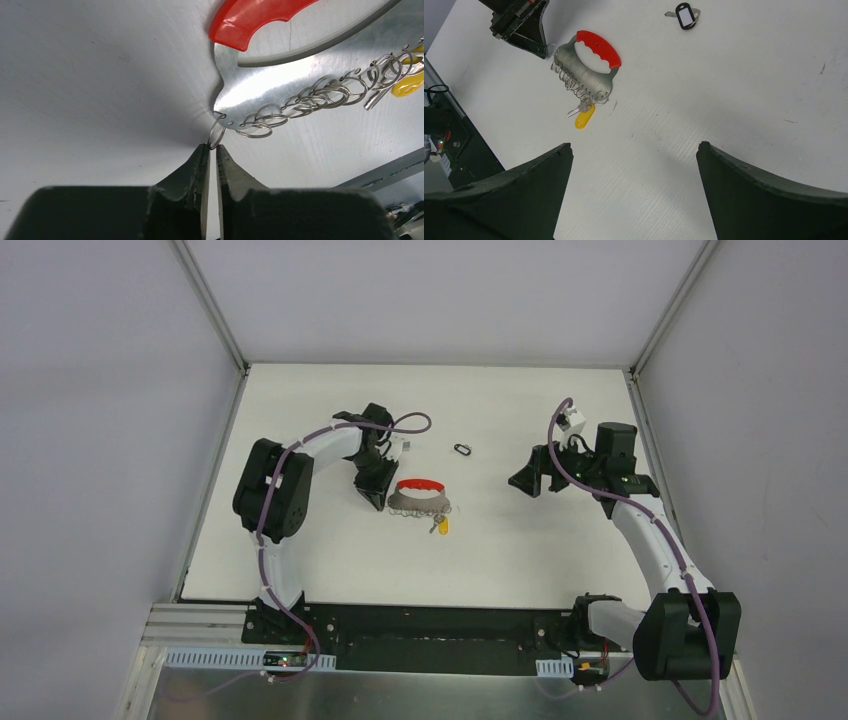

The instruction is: Put the keys on the keyring

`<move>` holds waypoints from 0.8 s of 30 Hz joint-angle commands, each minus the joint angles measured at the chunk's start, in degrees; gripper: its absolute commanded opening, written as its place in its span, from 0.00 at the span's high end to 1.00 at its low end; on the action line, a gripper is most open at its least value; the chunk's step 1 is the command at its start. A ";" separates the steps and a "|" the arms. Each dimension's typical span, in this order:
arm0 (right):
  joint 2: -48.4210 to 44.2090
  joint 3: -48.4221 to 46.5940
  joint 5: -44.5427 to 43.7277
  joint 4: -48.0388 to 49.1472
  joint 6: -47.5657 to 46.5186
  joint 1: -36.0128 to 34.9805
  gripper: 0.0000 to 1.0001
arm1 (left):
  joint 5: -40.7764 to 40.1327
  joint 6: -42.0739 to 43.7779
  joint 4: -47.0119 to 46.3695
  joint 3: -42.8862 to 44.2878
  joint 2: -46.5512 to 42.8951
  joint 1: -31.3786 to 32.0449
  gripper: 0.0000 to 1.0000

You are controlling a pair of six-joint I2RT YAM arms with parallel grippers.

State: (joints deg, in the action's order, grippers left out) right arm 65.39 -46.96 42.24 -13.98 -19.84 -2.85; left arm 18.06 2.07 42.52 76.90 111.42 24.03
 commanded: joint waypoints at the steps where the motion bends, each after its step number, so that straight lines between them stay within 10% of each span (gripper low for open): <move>1: -0.43 0.36 0.48 0.28 -1.34 0.39 0.02 | 2.70 -0.51 1.55 2.21 -0.35 -0.94 0.94; 13: -0.44 0.38 0.41 0.19 -1.52 0.40 0.02 | 3.78 0.26 1.03 2.35 -1.63 -1.97 1.00; 24: -0.37 0.46 0.39 0.14 -1.79 0.40 0.02 | 3.40 -0.09 0.84 4.09 0.15 -1.97 0.75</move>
State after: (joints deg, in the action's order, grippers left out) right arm 65.39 -46.96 42.24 -13.98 -20.27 -2.81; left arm 20.60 2.11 42.46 78.74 111.42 22.76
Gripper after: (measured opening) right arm 0.983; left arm 0.232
